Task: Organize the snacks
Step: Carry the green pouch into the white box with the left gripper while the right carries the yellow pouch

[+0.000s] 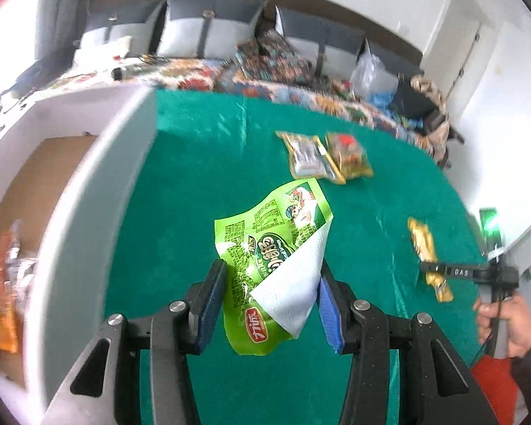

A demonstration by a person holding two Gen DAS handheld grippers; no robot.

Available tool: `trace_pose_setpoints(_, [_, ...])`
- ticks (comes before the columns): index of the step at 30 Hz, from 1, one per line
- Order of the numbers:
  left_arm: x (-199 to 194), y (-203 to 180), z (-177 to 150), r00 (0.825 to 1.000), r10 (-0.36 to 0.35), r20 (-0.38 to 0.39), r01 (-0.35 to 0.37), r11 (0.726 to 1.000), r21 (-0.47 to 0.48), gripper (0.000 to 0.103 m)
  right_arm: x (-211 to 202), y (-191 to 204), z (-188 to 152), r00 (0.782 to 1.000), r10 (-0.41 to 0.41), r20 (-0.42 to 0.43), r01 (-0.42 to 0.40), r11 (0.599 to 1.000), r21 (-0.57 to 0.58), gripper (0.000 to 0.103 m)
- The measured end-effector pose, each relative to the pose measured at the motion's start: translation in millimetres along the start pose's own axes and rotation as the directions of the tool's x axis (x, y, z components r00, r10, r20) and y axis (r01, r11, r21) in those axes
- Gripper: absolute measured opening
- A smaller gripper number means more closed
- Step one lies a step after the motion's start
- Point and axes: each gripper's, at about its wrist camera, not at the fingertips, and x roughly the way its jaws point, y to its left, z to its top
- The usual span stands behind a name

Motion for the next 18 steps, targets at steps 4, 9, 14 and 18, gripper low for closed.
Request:
trace_pose_setpoints(4, [-43.2,30.9,7.8,0.998,0.009,0.057,-0.007,0.999,-0.039,0.048,-20.9,-7.0,-6.5,0.984,0.175,0.021,-0.177,0.978,0.111,0.049])
trace_pose_setpoints(9, [-85.4,87.1,19.1,0.992,0.072,0.106,-0.06,0.992,-0.108,0.048,-75.4,57.3,6.9,0.924,0.369,0.095,-0.375,0.926,0.05,0.049])
trace_pose_setpoints(14, [-112.5,153.1,17.9,0.977,0.179,0.116,-0.156,0.97,-0.185,0.048,-121.2,195.9,28.4,0.823,0.56,0.094,-0.55,0.828,-0.113,0.05])
trace_pose_setpoints(18, [-124.5,205.9,10.1,0.957,0.271,0.098,-0.24,0.938,-0.252,0.049,-132.4,323.8,40.5,0.754,0.656,0.025,-0.635,0.738,-0.228,0.05])
